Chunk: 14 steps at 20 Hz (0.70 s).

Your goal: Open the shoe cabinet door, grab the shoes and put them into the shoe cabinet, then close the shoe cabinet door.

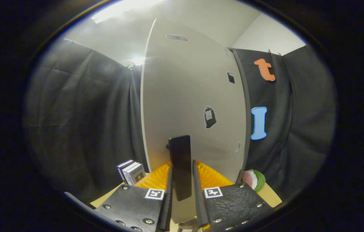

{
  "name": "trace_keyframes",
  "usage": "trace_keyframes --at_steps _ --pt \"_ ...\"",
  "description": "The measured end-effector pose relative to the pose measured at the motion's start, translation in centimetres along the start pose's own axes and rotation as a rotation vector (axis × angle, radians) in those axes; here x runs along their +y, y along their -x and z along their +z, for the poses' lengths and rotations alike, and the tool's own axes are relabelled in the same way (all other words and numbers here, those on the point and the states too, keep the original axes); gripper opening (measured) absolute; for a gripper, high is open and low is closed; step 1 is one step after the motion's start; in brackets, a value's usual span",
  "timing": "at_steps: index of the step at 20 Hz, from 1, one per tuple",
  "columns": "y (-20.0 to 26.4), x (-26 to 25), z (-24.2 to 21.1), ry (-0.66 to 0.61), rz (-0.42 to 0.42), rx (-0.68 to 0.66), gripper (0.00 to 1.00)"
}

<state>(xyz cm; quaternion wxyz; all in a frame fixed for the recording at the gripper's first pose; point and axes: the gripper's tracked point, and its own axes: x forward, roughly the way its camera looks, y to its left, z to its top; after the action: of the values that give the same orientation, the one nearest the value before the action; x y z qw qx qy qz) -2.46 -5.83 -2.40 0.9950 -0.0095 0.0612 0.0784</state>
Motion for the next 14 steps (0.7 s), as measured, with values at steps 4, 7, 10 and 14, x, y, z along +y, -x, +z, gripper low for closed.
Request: trace_keyframes --at_steps 4,7,10,14 --pt "1.0 -1.5 0.2 0.020 -0.023 -0.004 0.30" --pt "2.8 -4.3 0.5 0.026 -0.061 -0.010 0.30" --pt "4.5 -7.0 0.6 0.013 -0.102 -0.015 0.30" --pt "5.6 -10.2 1.8 0.003 -0.152 -0.043 0.30"
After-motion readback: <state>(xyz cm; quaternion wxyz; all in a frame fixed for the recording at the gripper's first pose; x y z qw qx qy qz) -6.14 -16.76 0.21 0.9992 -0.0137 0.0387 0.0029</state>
